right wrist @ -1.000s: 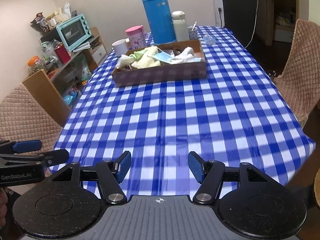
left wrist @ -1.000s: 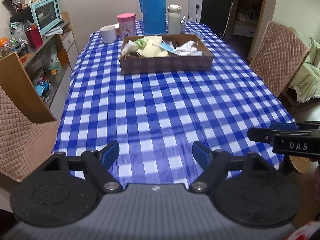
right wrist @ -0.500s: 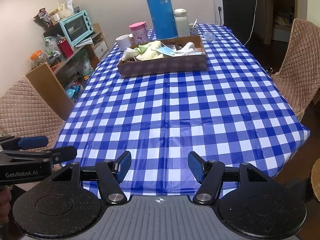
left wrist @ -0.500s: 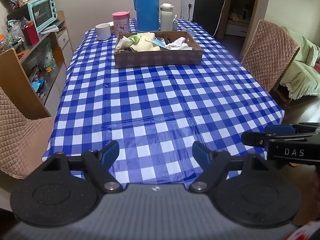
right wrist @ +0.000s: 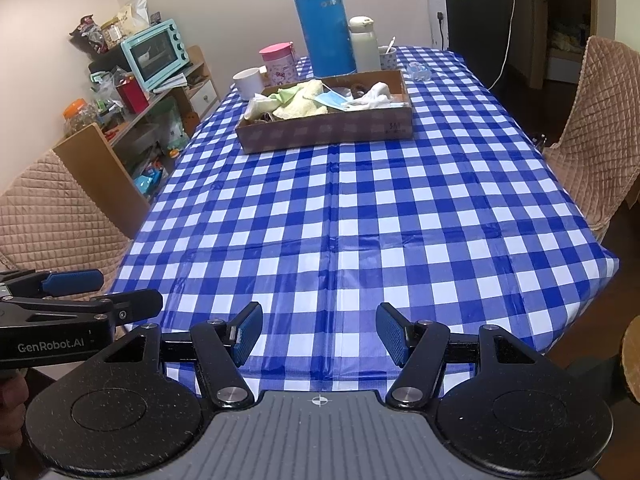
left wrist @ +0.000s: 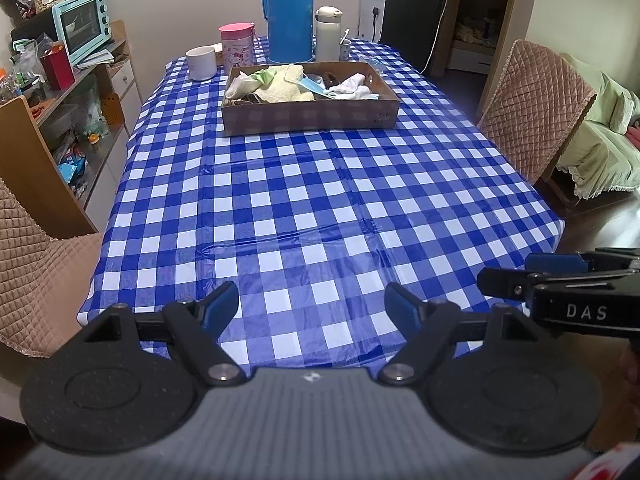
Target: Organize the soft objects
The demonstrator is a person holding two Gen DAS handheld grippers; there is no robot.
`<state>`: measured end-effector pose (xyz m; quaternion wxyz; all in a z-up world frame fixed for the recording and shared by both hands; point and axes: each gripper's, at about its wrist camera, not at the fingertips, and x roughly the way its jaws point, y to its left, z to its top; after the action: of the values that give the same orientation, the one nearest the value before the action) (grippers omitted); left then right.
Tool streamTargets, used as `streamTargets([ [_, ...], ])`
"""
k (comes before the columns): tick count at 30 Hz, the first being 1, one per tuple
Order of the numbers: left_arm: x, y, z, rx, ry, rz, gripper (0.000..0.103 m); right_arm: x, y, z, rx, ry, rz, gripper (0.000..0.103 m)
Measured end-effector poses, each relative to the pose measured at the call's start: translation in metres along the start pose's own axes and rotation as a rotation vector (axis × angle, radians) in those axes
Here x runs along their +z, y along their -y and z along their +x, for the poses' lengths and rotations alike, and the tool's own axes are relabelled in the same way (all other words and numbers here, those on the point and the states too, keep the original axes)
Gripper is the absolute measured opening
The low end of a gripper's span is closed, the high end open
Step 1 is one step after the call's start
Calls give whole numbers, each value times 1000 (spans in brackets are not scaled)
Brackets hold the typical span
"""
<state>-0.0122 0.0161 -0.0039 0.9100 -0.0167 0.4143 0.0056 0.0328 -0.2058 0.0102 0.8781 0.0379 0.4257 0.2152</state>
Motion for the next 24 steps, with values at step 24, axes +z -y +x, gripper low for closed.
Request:
streamTargets([
  [24, 2, 5, 2, -2, 3, -2, 79, 1, 0, 1, -3, 2, 0, 63],
])
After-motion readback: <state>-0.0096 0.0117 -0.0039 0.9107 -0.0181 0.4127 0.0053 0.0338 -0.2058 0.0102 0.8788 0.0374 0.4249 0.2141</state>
